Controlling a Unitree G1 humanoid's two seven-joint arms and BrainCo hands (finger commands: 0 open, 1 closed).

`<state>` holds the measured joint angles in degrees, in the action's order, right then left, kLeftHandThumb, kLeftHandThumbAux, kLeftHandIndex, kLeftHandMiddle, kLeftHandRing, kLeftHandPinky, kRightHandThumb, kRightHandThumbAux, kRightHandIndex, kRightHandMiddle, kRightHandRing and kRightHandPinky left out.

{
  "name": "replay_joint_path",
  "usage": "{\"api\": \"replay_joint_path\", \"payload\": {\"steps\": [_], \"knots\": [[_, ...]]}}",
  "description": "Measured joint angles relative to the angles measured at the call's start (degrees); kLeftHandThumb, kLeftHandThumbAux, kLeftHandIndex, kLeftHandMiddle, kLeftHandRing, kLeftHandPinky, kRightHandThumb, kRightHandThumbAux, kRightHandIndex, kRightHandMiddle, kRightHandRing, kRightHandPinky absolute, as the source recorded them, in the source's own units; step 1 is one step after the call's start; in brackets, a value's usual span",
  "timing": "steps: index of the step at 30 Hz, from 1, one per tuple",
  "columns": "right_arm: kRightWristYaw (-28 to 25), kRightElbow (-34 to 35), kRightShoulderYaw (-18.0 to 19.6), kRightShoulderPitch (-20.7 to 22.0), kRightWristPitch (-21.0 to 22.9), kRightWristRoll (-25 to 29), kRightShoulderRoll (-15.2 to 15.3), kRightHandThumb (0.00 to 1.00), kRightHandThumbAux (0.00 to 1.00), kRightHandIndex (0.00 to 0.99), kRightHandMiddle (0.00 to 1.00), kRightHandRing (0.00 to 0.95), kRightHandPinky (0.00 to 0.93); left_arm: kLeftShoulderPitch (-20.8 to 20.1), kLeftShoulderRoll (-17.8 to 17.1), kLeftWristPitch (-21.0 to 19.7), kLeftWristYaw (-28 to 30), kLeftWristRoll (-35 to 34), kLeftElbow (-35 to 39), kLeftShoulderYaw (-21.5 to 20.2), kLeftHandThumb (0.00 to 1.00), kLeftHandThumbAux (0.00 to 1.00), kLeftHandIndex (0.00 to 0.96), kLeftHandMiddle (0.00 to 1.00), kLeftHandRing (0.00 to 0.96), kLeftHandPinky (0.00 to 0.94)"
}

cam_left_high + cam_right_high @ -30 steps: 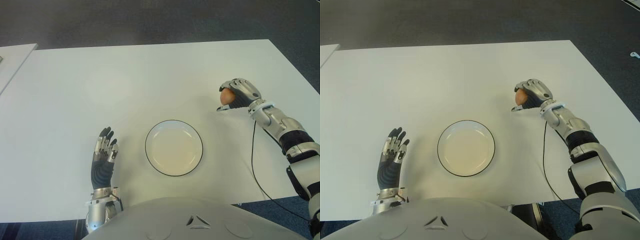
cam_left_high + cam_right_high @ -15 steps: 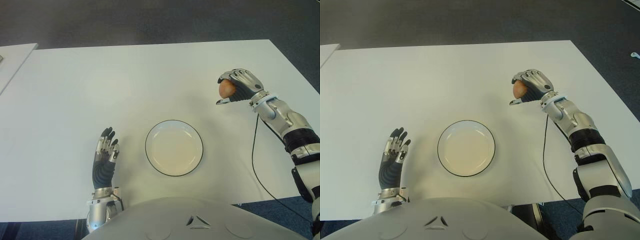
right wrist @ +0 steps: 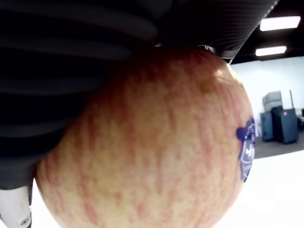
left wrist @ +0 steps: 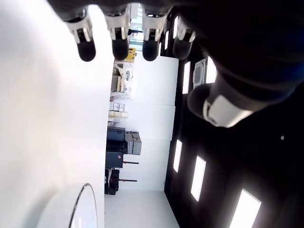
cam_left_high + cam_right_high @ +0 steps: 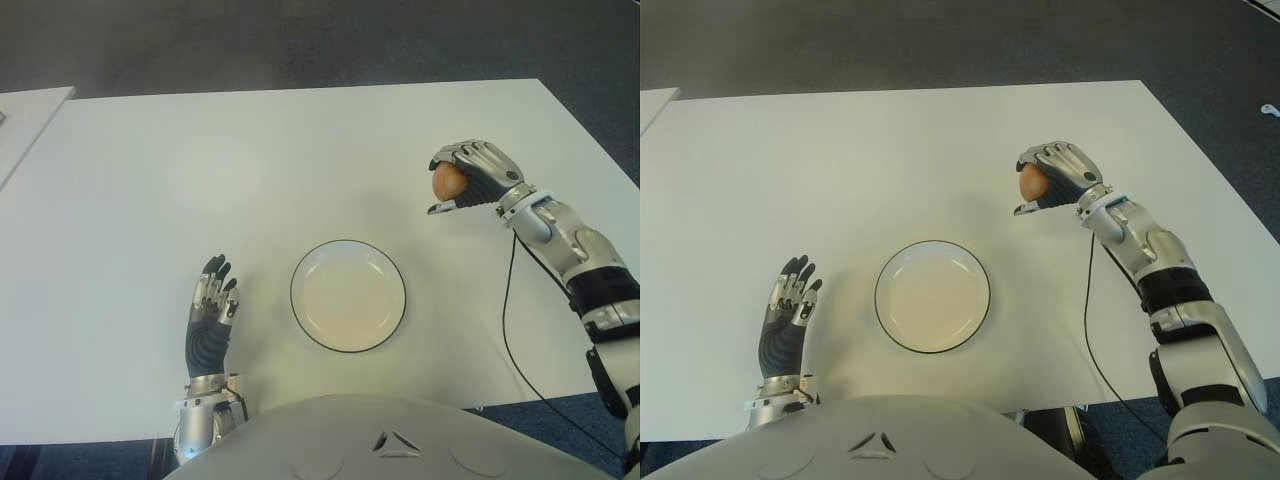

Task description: Put the apples into the plate.

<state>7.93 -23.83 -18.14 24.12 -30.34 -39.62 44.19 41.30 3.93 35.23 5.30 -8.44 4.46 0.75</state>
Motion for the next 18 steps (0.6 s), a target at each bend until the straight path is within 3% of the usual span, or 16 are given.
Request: {"api": "replay_joint_path", "payload": {"steps": [7,18], "knots": [[-5.5,14.4,0.8,-6.2,1.1,1.1,-1.3,1.0,0.665,0.405,0.509,0.503,0.431,-0.3,0.0,0.0,0.0,0.0,-0.3,-0.1,0.127,0.583,0.04,0.0,0.0,0.0],[-12.8,28.4,0.7,-8.2,0.3,3.2,-6.1,1.0,0.665,0.413,0.519,0.49,0.42,-1.7,0.2,0.1,0.0,-0.1,-1.4,-0.2,0.126,0.588,0.047,0.0,0.0,0.0]]}}
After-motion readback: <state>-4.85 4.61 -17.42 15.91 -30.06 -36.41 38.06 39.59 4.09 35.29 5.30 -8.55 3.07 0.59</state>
